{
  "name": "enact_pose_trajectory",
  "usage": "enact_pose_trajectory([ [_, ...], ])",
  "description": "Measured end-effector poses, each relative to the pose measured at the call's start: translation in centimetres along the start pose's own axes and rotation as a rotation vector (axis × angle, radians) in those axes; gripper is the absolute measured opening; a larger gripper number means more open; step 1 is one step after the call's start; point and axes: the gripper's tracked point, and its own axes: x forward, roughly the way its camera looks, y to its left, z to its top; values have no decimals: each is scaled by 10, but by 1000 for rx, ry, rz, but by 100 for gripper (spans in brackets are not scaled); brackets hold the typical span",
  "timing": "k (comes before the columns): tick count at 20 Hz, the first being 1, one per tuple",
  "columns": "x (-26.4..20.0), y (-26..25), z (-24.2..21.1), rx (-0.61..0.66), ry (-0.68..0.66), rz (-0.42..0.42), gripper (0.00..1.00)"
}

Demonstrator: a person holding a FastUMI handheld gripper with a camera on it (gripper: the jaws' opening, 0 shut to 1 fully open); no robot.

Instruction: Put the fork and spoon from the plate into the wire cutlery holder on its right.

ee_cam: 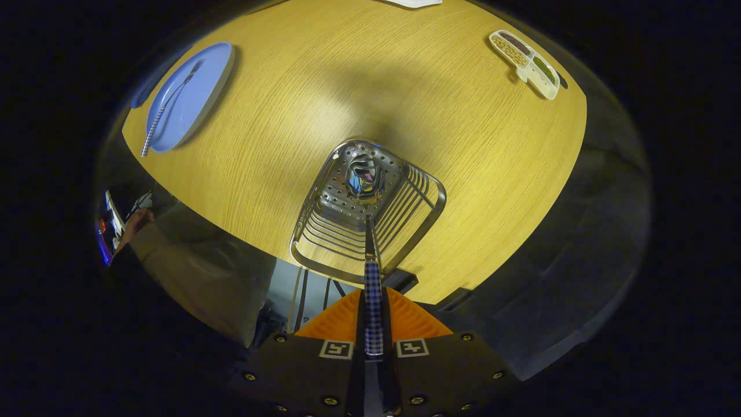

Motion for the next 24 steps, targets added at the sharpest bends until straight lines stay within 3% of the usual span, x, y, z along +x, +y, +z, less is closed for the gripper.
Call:
enact_pose_trajectory([
  [2, -7, -1, 1, 20, -9, 5, 17],
  [5, -22, -7, 1, 55, -62, 4, 37],
  [6, -27, -7, -1, 66, -83, 5, 63],
  [7, -28, -8, -1, 75, -107, -1, 78],
  [8, -34, -9, -2, 91, -136, -7, 100],
  [14, -64, 17, -12, 195, -299, 44, 97],
  [19, -78, 61, -18, 222, -354, 116, 97],
  [24, -78, 87, 0, 197, -393, 95, 97],
])
